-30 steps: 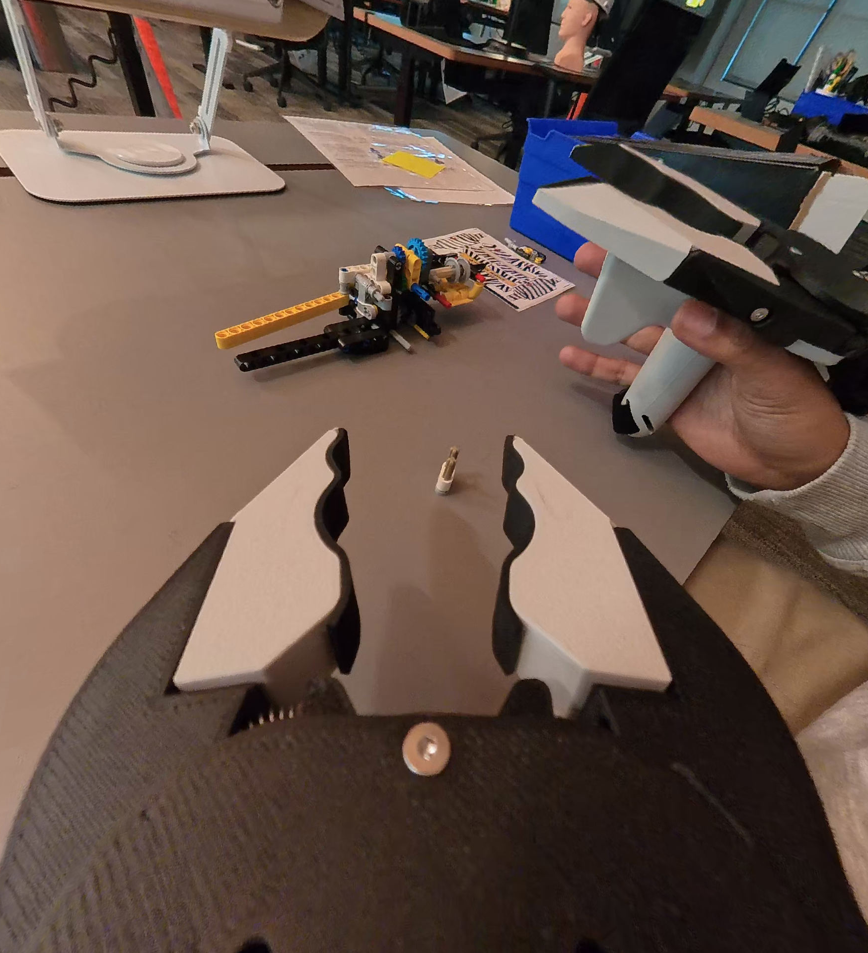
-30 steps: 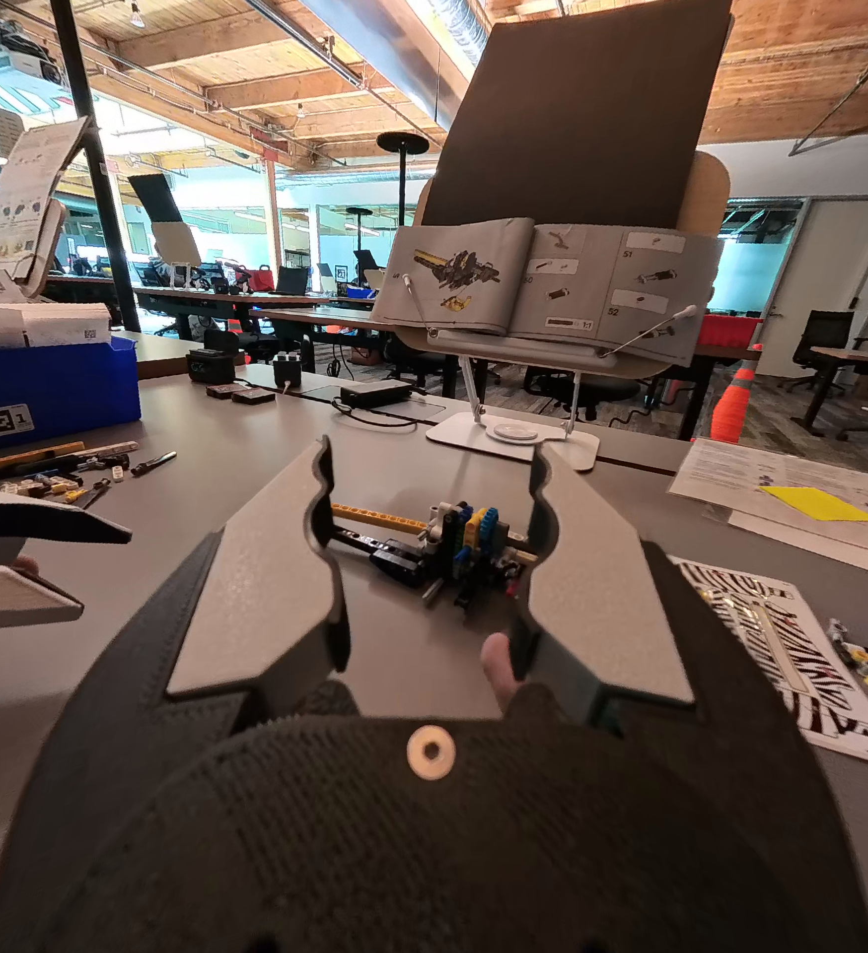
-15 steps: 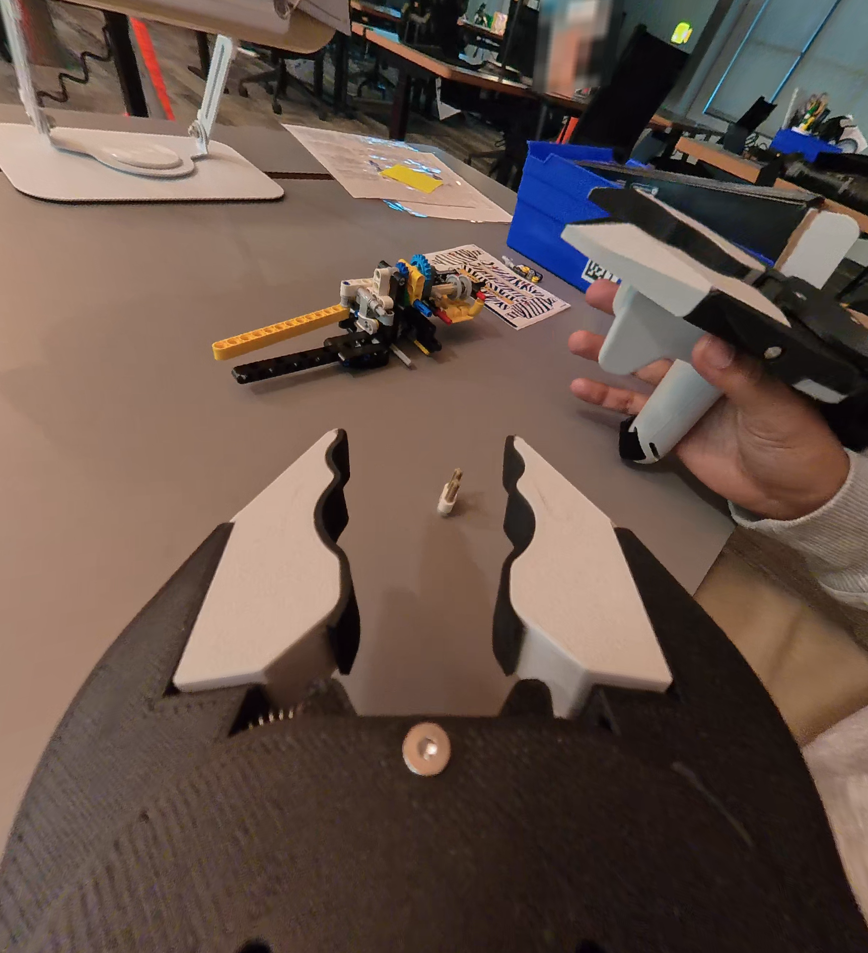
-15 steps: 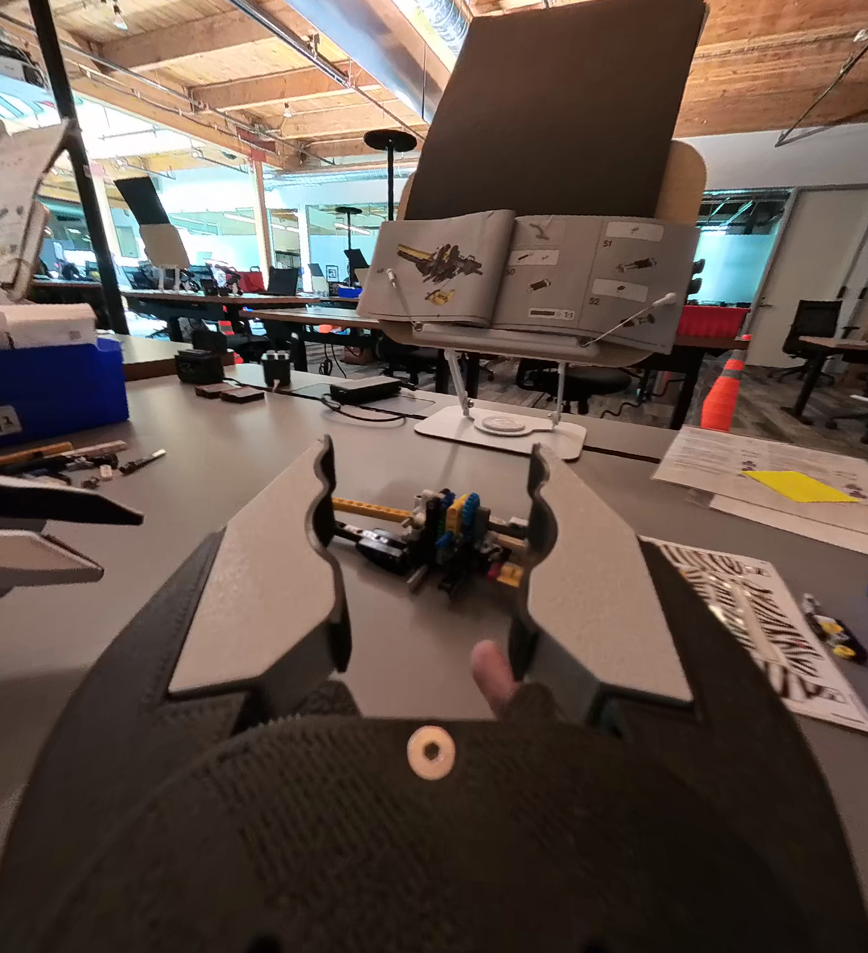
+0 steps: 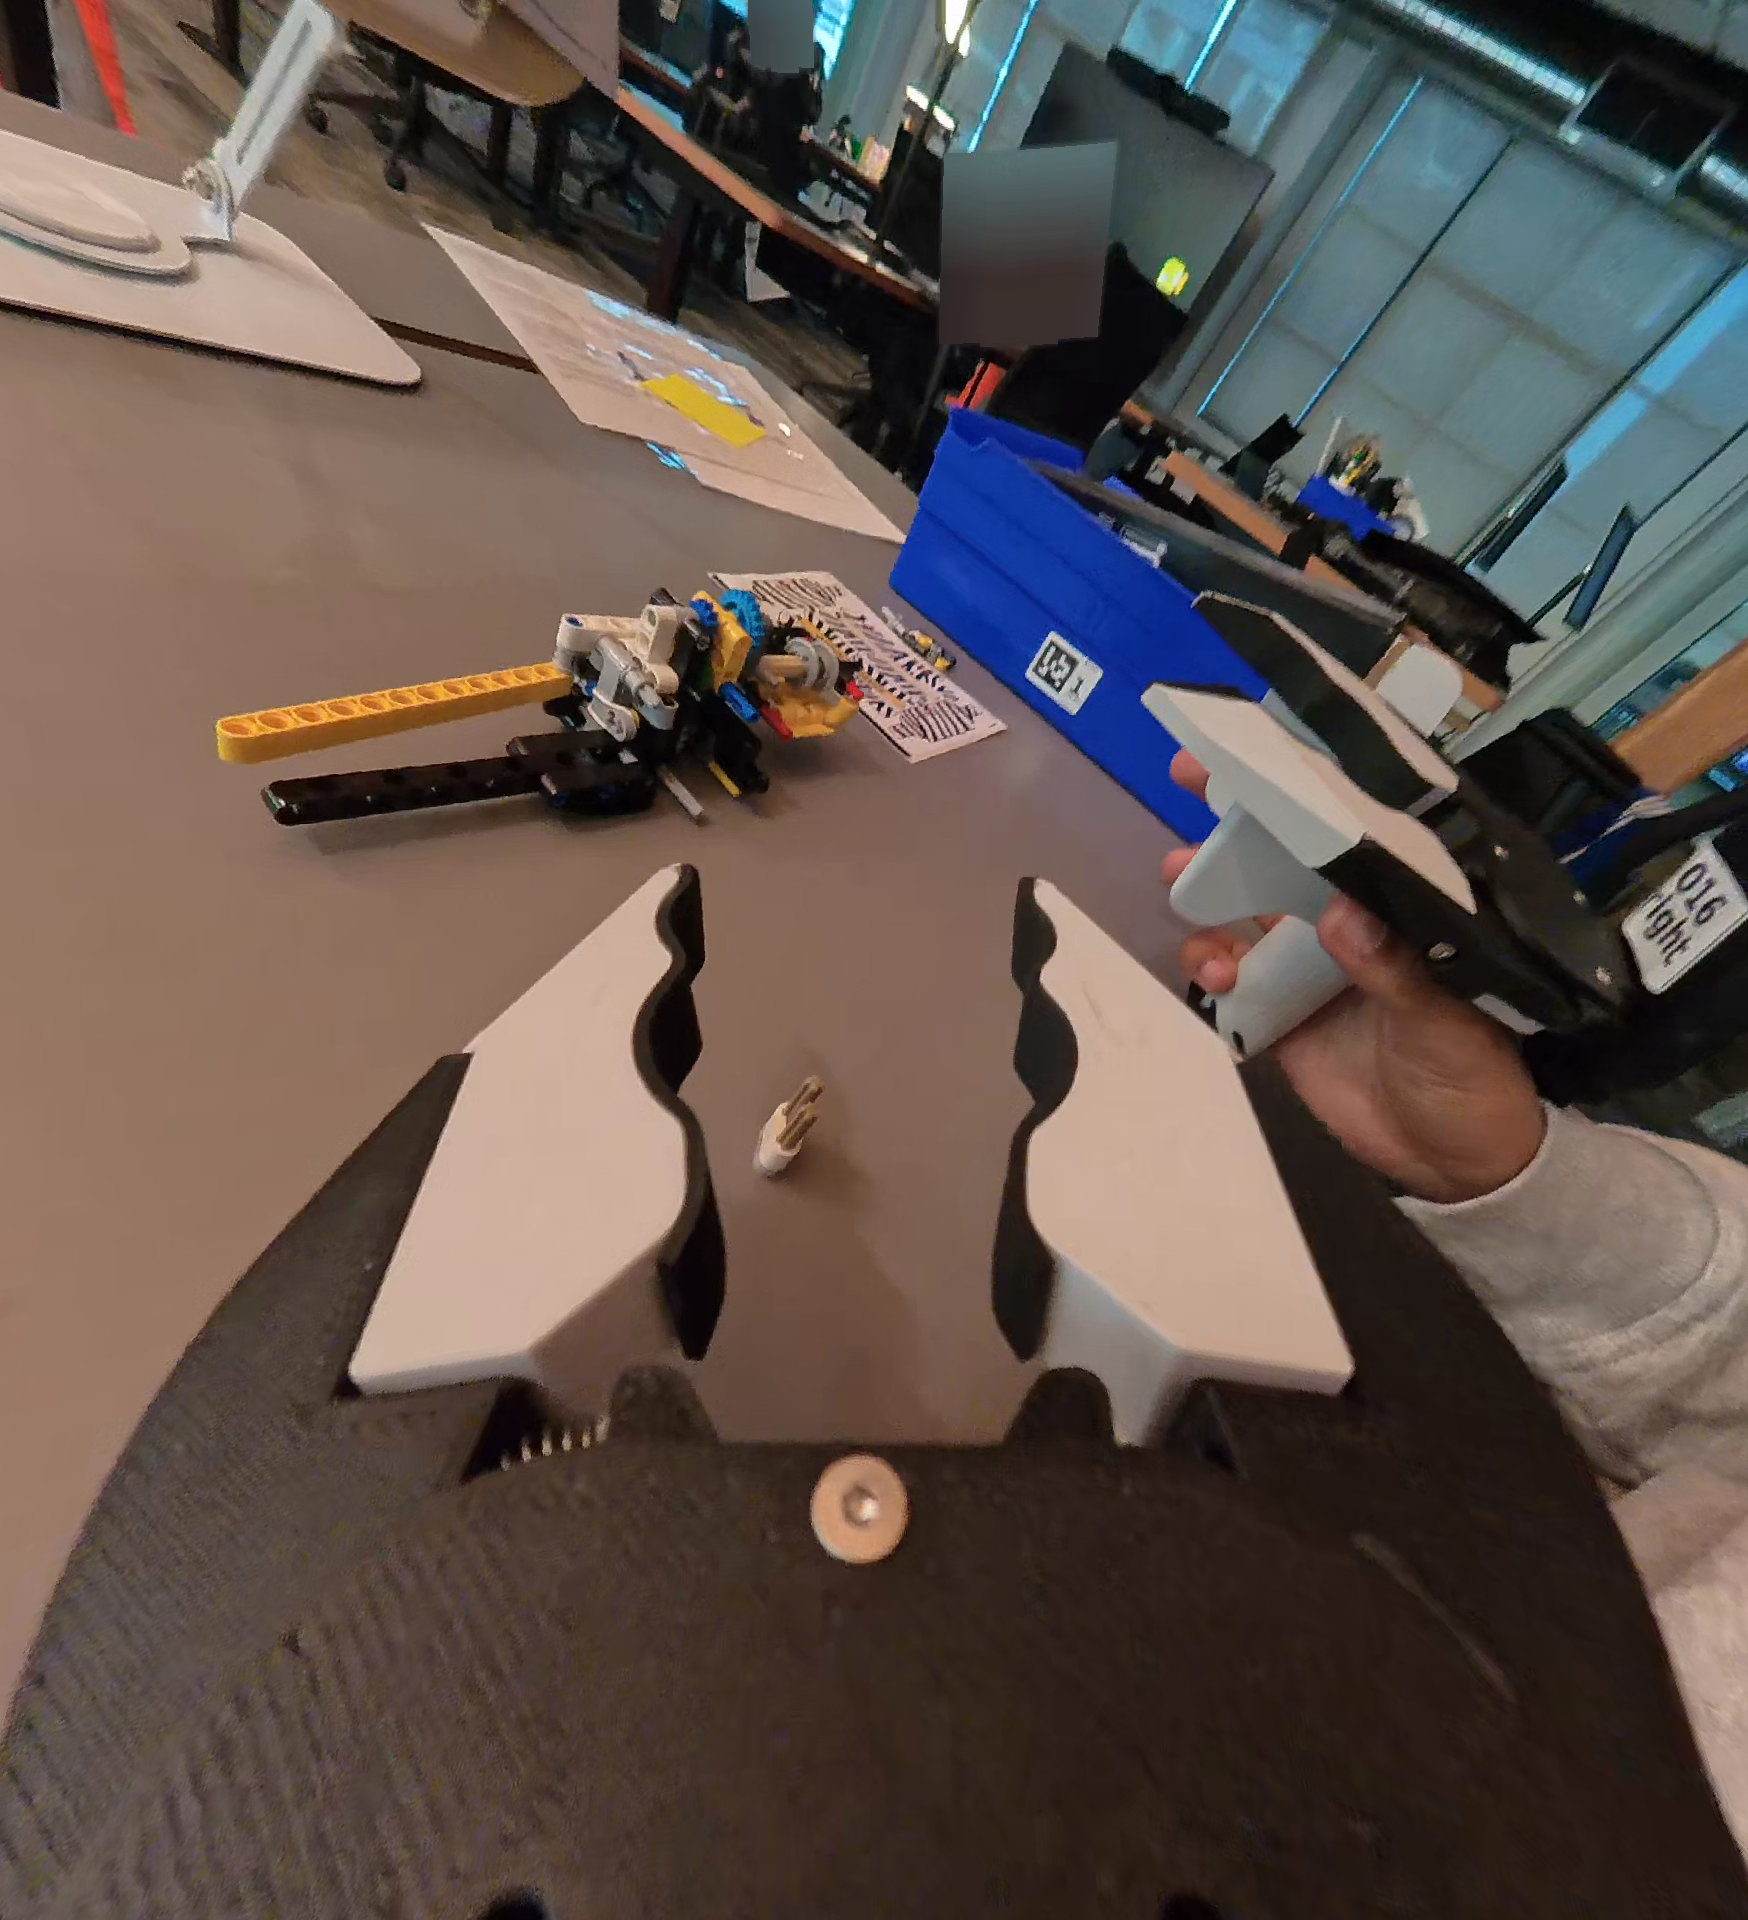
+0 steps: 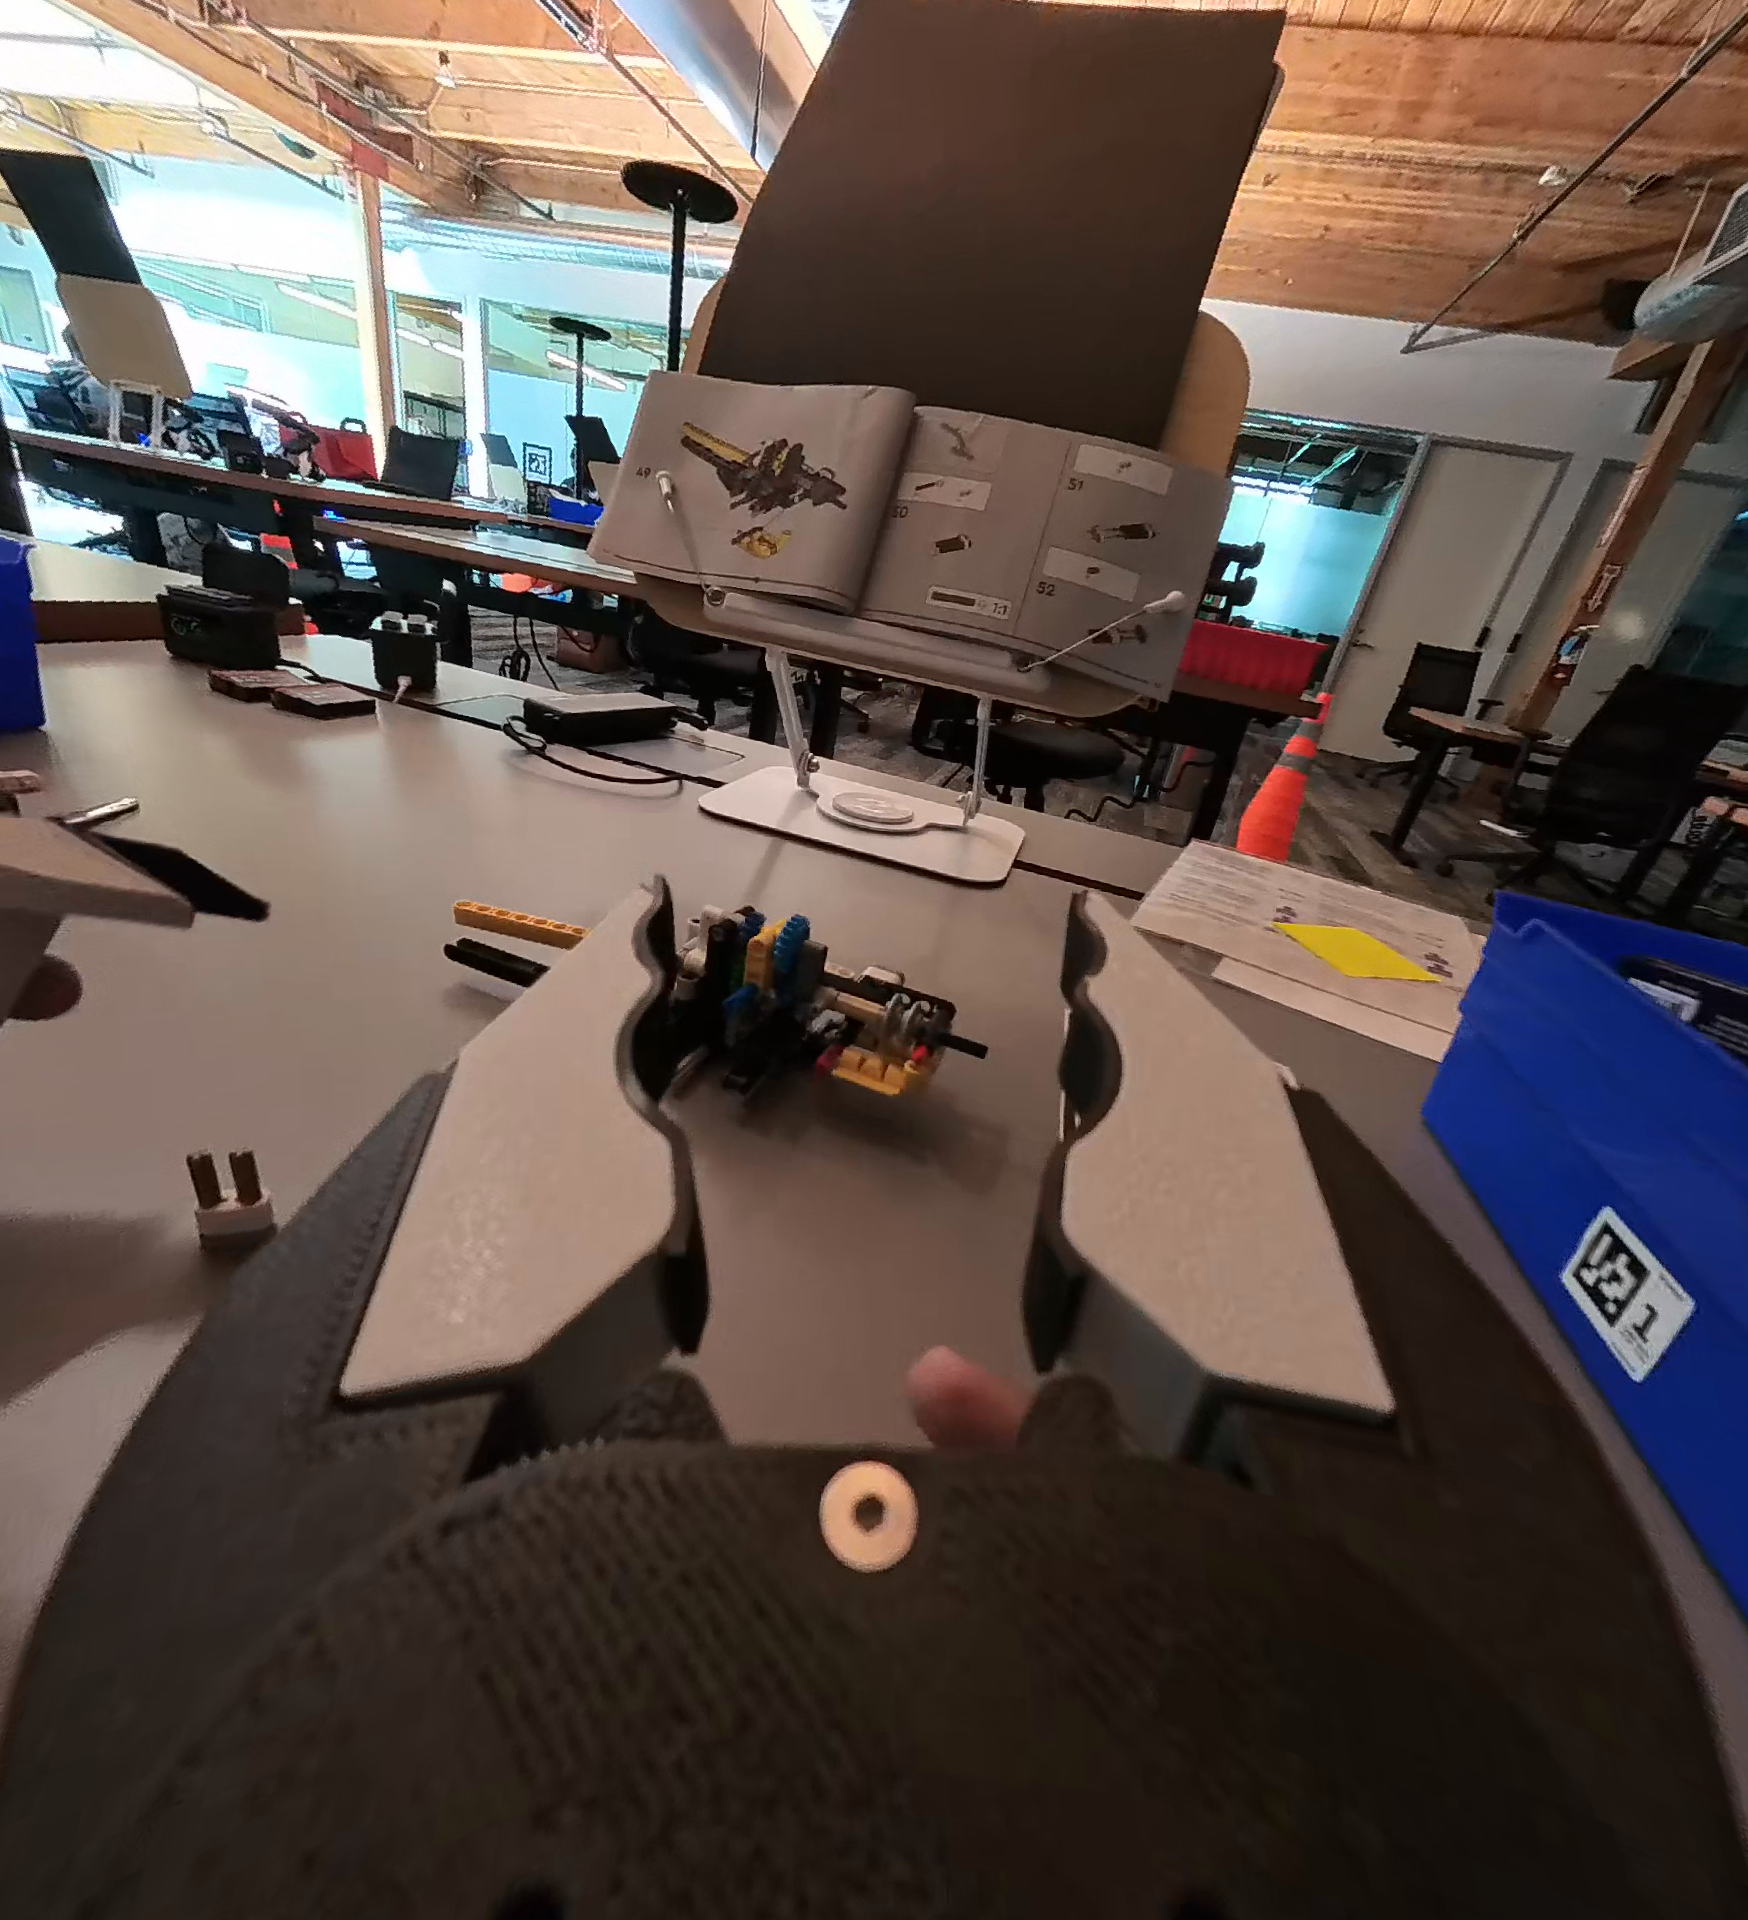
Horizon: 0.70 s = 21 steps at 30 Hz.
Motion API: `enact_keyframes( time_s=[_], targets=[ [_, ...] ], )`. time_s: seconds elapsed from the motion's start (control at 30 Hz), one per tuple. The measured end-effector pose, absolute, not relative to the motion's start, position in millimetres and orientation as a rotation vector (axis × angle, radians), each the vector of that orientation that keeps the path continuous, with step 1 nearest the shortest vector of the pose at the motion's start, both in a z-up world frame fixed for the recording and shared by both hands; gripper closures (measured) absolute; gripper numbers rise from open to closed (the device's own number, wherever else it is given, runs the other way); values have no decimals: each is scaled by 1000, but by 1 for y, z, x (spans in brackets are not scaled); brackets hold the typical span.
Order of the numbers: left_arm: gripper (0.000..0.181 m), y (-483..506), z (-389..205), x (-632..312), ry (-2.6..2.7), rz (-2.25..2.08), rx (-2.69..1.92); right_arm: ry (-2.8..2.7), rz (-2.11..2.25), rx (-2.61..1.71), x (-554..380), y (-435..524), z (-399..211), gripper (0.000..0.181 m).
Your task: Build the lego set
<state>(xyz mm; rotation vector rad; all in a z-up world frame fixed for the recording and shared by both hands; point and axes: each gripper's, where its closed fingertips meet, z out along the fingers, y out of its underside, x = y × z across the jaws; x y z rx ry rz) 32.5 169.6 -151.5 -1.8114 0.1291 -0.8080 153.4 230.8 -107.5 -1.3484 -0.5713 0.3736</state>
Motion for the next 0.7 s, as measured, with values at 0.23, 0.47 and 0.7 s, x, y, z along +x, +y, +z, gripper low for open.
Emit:
enact_keyframes(
  time_s=[0.23,0.47,0.7],
  targets=[
    [121,166,-148,35,65,-951,-1779,-633,355,-1362,143,228,-113,107],
    [122,157,-147,37,101,-939,-1779,-632,376,-1366,143,234,-111,108],
    [120,163,-144,40,192,-896,-1747,-597,493,-1410,140,244,-116,121]
  ],
)
